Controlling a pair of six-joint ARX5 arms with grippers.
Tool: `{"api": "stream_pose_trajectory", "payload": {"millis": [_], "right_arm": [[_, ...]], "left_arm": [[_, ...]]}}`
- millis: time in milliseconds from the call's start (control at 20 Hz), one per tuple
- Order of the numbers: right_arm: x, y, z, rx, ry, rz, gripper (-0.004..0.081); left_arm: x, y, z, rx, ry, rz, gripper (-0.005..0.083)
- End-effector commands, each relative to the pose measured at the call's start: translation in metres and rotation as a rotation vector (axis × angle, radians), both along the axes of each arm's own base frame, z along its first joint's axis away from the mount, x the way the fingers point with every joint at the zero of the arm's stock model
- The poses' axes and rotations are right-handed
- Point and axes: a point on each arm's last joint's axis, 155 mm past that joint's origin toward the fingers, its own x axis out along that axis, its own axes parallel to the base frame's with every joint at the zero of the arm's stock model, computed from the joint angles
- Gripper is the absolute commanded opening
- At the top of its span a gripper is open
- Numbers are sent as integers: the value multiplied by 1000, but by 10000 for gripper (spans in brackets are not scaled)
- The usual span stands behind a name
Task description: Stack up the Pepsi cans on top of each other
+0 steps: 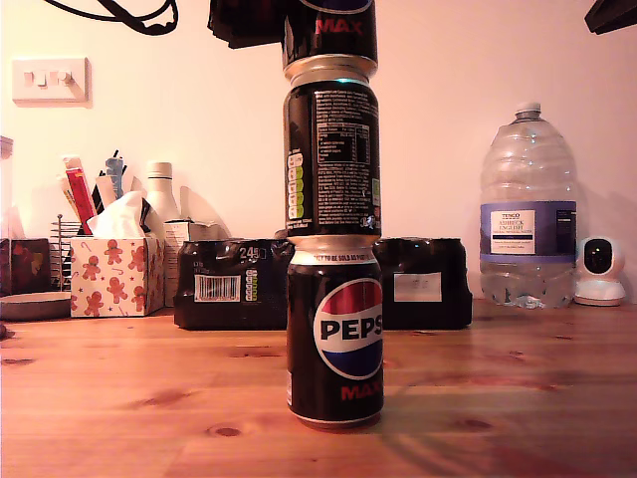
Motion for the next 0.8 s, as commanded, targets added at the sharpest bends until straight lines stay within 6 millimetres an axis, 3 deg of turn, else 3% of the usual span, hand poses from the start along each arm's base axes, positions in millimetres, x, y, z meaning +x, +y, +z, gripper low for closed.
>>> {"api": "stream_pose_trajectory", "payload": {"millis": [0, 350, 750], "right_arm": [[1, 0, -1, 2, -2, -3, -10], [1, 0, -1, 2, -2, -3, -10], [1, 0, -1, 2, -2, -3, -10]], "left_arm": [[1, 0, -1, 1, 1, 11, 783], [5, 1, -2, 6, 1, 38, 790], [4, 0, 10, -23, 1, 35, 790]]}}
